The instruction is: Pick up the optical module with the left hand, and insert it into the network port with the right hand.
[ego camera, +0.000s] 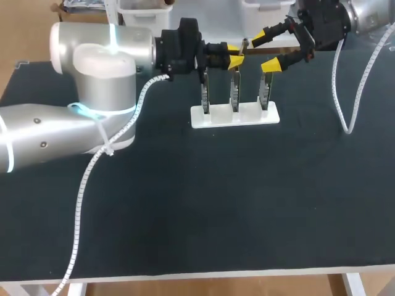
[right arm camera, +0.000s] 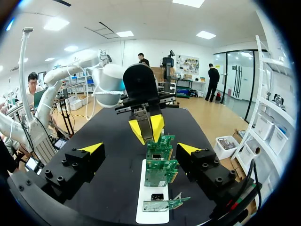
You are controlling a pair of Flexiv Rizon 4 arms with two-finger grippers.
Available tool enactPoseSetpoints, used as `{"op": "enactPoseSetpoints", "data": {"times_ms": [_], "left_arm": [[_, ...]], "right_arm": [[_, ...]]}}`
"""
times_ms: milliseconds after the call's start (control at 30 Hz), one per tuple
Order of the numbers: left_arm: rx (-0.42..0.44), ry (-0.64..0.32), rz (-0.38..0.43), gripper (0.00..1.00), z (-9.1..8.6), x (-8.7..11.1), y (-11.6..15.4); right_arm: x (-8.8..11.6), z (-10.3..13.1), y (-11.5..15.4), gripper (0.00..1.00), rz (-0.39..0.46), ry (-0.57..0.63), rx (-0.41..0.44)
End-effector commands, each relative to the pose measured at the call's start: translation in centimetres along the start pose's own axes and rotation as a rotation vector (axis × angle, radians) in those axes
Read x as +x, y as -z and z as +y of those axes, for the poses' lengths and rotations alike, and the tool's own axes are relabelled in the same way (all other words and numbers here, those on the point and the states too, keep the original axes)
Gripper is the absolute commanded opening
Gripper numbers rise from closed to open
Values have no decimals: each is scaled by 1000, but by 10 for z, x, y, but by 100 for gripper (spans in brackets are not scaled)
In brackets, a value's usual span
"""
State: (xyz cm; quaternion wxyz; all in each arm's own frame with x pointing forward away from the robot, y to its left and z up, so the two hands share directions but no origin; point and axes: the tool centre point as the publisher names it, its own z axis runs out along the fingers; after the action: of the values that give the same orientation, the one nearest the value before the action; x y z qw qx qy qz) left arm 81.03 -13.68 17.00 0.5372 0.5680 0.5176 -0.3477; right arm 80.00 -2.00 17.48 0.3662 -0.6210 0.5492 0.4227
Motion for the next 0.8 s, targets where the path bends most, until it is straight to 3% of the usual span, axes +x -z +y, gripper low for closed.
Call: {"op": "enactPoseSetpoints", "data": {"times_ms": [33, 333, 800], "left_arm": [[6, 1, -13, 0, 4, 5, -7], [15, 20, -19, 0, 3, 7, -9], [11, 58, -5, 0, -10, 2, 0]], "right_arm": [[0, 3, 0, 100, 1, 1, 6], [0, 3, 0, 100, 1, 1, 6], [0, 3, 0, 100, 1, 1, 6]]}}
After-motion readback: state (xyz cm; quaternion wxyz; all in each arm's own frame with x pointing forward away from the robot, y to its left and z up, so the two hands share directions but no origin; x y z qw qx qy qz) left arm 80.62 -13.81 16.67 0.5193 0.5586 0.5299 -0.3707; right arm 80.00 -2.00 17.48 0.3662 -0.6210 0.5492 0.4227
